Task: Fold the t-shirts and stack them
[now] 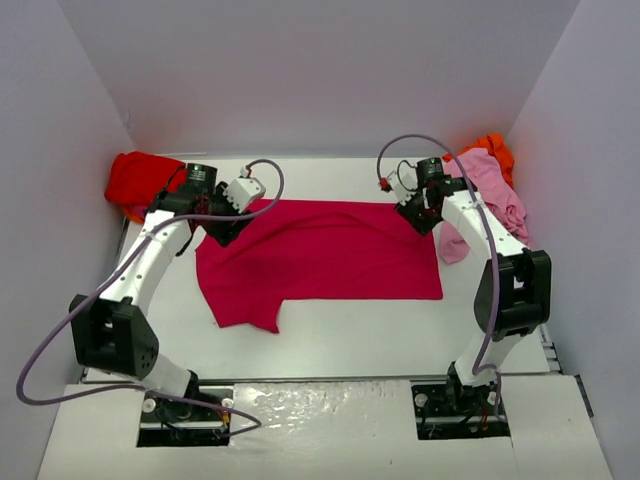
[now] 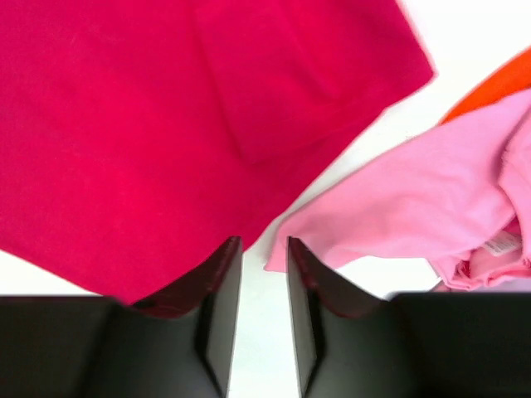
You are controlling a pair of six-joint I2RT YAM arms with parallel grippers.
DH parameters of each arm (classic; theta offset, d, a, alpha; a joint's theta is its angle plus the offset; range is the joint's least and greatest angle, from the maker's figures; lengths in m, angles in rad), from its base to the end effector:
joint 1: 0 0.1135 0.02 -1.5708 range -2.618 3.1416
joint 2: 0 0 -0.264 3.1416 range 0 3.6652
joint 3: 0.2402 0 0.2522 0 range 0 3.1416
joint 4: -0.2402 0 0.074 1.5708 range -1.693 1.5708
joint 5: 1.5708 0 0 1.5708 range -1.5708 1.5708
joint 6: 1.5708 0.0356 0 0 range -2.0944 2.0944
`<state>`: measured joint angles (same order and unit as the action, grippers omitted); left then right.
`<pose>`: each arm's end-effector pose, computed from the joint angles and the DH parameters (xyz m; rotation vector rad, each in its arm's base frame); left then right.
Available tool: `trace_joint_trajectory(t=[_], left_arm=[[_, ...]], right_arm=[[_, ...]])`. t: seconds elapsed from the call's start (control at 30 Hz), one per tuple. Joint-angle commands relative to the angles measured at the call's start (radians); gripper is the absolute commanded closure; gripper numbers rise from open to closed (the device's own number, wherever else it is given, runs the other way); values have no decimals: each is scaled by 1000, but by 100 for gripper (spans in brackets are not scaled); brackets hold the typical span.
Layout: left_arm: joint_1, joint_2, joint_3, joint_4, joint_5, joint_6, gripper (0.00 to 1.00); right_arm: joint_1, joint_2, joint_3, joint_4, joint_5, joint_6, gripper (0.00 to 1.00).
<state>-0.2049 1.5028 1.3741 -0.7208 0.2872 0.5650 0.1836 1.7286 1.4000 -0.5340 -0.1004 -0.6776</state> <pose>0.3153 -0.0758 0.3237 1.0134 2.1558 -0.1777 0.3768 0.0736 0.2688 -1.0552 2.1891 -0.1013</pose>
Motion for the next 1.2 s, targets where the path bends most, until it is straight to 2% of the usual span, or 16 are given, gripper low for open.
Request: trace_joint_trajectory(t=[0.0, 0.07, 0.3, 0.6, 0.67, 0.87, 1.17], left_arm=[[8, 115, 148, 70, -10, -17, 43], [7, 184, 216, 46, 16, -27, 43], [-5, 349, 349, 17, 38, -15, 42], [2, 528, 508, -8, 23, 3, 43], [4, 565, 539, -7, 18, 2, 47], [13, 653, 615, -43, 39, 1, 70], [19, 733, 648, -91, 43, 25, 73]], right_arm=[[-6, 72, 156, 7, 20, 45, 68], [-1, 141, 223, -6, 33, 73, 55], [53, 225, 282, -30, 6, 61, 53], [57, 169, 195, -29, 1, 49, 53], [56, 157, 177, -30, 3, 49, 53], [57, 111, 126, -29, 16, 49, 52], [56, 91, 94, -29, 30, 53, 51]])
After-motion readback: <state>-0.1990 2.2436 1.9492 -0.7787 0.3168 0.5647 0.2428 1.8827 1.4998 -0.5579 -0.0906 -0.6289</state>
